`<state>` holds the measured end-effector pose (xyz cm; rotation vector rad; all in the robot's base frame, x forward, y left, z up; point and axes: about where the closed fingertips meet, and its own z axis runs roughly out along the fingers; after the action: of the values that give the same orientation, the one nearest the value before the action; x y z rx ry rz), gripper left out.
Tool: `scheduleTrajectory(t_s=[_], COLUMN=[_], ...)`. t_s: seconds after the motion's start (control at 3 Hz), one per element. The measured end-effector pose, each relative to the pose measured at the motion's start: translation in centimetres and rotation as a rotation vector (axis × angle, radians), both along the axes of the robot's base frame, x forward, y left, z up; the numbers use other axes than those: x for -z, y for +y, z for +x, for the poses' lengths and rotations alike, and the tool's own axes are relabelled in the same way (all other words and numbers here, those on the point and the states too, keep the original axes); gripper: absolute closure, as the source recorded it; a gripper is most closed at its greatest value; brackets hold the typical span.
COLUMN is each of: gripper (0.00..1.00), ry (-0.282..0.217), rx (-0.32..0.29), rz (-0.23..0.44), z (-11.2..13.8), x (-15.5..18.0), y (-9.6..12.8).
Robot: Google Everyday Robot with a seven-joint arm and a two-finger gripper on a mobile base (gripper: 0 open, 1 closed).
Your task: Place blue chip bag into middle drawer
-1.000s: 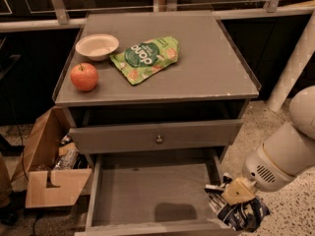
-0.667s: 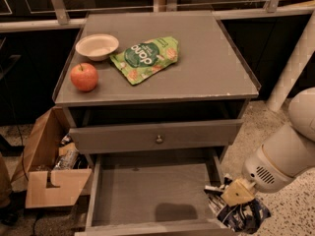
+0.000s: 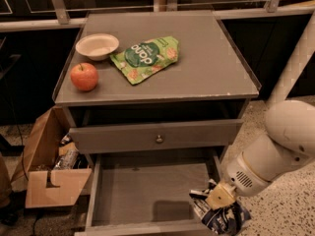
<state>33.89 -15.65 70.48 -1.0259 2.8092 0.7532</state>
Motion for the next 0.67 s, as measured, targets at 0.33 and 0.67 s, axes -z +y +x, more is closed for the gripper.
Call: scheduleTrajectory(t_s=[0.33, 0.67], gripper=[1.00, 1.00], ry=[0.043, 0.047], rx=[-0.007, -0.007], rz=[0.047, 0.049], z=[1.96, 2.00], x=[4.12, 4.32], y=[3.32, 3.42])
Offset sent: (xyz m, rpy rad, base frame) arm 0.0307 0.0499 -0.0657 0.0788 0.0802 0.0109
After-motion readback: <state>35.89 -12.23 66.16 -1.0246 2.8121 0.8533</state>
